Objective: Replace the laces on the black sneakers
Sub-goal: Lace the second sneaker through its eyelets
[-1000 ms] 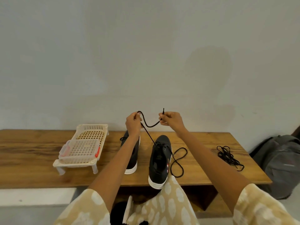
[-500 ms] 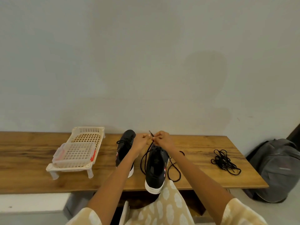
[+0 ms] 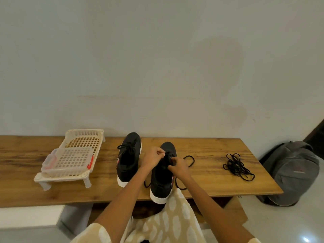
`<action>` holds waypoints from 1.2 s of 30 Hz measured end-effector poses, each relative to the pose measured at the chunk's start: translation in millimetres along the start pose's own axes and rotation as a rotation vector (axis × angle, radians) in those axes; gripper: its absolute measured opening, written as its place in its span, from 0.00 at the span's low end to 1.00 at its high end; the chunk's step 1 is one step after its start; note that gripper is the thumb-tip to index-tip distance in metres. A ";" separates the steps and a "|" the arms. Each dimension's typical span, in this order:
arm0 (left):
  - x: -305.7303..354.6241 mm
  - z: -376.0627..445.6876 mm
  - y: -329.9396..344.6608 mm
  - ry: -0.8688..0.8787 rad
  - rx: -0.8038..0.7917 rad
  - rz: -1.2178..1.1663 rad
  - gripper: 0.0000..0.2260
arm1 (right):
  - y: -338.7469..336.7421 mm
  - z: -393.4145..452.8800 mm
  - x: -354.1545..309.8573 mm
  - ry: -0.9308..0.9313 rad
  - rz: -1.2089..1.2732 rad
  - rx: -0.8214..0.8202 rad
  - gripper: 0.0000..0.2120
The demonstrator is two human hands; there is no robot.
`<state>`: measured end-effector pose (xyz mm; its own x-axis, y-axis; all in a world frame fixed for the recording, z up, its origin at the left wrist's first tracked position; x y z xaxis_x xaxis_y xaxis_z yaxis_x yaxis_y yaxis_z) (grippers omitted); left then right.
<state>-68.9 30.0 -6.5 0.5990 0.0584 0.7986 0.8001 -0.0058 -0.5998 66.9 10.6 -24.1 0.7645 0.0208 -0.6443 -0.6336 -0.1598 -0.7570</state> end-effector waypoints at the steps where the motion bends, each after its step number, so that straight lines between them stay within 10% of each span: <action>1: 2.3 -0.5 4.5 0.016 -0.008 0.041 0.08 | -0.2 -1.6 6.1 0.017 0.069 0.016 0.12; 12: 8.7 -3.5 33.5 0.079 -0.058 0.339 0.10 | 2.4 2.9 41.4 0.155 0.547 0.031 0.14; 36: -4.5 2.6 35.5 0.068 0.063 0.118 0.05 | -8.4 11.3 30.4 0.095 0.496 0.016 0.08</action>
<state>-43.3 32.1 -31.6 0.6909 -0.0071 0.7229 0.7221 0.0539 -0.6897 94.2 23.7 -38.6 0.3777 -0.1440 -0.9147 -0.9246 -0.1120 -0.3641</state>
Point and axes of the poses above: each hand's wrist, its own z-axis towards the middle knuckle, its own y-axis out of the palm, x = y × z, the point moved 5 cm from there along z, towards the middle knuckle, and after that the axes turned 2 degrees about -y, right-handed, at the moved point
